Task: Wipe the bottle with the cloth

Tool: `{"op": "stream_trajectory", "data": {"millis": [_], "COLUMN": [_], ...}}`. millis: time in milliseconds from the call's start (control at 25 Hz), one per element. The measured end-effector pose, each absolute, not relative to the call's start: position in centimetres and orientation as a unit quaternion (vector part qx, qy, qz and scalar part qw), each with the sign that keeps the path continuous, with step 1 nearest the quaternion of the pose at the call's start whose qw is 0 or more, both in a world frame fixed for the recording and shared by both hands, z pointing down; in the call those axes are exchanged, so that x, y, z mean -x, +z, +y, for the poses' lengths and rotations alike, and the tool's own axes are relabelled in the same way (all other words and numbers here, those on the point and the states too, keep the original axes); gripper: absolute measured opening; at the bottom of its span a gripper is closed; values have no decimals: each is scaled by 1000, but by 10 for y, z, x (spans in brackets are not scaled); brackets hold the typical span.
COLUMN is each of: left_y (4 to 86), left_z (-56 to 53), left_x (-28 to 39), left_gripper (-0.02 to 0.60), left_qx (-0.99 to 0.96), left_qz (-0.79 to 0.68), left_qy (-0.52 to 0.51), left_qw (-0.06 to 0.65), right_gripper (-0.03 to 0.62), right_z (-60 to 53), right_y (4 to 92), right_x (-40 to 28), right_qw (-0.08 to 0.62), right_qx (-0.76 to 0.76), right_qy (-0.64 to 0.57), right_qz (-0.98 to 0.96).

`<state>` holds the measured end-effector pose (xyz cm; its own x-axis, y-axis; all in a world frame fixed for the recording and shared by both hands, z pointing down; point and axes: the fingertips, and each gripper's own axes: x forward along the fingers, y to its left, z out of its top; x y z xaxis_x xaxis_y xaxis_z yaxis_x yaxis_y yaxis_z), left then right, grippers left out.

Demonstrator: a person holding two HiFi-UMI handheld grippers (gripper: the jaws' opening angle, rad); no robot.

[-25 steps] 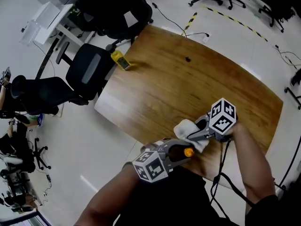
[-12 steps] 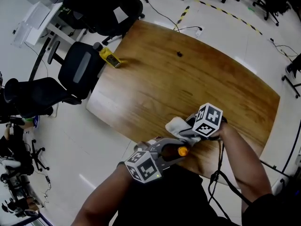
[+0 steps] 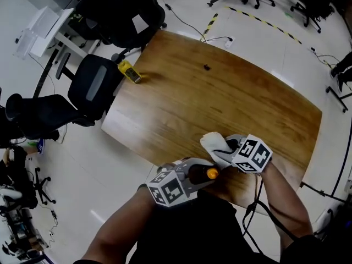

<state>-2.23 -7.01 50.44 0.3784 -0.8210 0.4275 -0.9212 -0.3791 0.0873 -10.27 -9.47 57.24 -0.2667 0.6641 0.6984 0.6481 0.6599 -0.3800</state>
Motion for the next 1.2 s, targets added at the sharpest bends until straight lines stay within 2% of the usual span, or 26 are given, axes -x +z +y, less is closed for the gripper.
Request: {"op": "stream_trajectory", "data": {"millis": [160, 280, 480, 800, 1200], "left_y": [505, 508, 506, 508, 506], "left_z": [-69, -69, -71, -72, -73], "left_x": [23, 24, 26, 25, 26], "left_gripper": [170, 170, 172, 169, 169], "left_qx": [-816, -815, -824, -836, -840], "left_qz": [-536, -541, -531, -513, -508], "left_qy": [150, 138, 131, 140, 138], "left_qw": [157, 155, 146, 134, 130], "right_gripper": [83, 83, 84, 84, 90], "right_z": [-119, -114, -79, -42, -33], "right_y": [493, 438, 406, 436, 447], "right_x": [91, 74, 54, 55, 57], "right_qw": [361, 328, 351, 387, 386], "right_qx": [365, 364, 351, 318, 291], "right_qy": [0, -46, -169, -271, -295], "right_qz": [-859, -871, -851, -822, -824]}}
